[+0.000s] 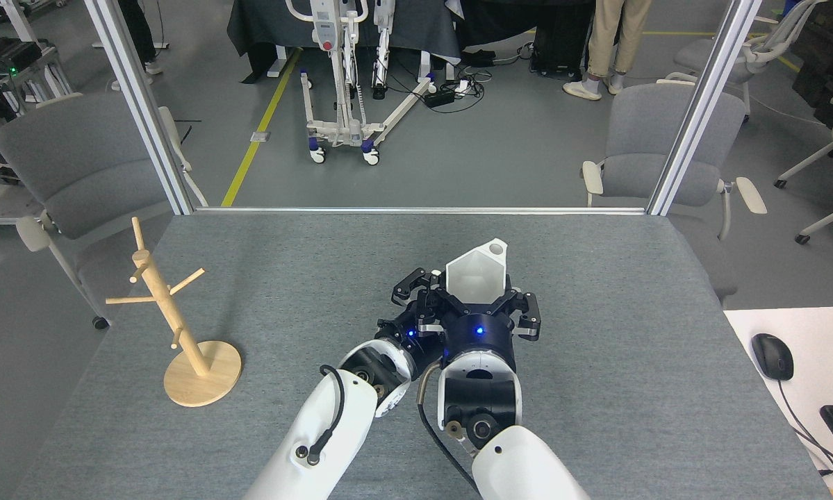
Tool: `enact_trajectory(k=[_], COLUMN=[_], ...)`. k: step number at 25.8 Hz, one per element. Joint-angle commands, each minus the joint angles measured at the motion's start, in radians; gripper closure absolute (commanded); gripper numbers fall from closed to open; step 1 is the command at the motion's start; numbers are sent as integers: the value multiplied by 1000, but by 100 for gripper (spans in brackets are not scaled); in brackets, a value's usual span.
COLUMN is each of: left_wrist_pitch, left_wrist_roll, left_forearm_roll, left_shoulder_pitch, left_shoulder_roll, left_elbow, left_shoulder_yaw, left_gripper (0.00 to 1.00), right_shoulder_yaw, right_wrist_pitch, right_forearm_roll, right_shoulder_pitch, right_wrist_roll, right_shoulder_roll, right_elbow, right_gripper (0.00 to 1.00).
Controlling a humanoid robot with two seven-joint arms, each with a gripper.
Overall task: Hang cup on storage rack
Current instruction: 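Grasp the cup with the left gripper and open the right gripper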
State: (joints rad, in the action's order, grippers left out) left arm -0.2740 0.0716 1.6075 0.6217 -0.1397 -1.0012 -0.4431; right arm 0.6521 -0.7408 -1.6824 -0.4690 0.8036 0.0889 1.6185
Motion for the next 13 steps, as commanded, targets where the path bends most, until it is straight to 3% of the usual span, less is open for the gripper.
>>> enact_trajectory(k=[1,5,6,13], left_wrist_pitch=[50,44,44,48], left_wrist_roll=[-7,-10,-10,-10], left_forearm_roll=[0,0,0,0], left_shoulder_pitch=[0,-2,-2,-5], left_shoulder_roll=[2,11,11,12], left_elbow=[-1,-5,-5,-13], left_shoulder_yaw=[3,3,3,6], left_gripper=[32,93,100,100], right_shoulder_yaw=[0,-2,-2,-3], right_wrist_pitch=[-3,-3,-3,-3], right_forearm_roll=[0,1,1,3], right_shoulder_pitch=[0,0,0,0], right_wrist_roll=[-3,-3,-3,-3], right_shoulder_roll=[0,0,0,0], right_elbow=[-12,-23,-25,-26], right_gripper=[100,100,100,100])
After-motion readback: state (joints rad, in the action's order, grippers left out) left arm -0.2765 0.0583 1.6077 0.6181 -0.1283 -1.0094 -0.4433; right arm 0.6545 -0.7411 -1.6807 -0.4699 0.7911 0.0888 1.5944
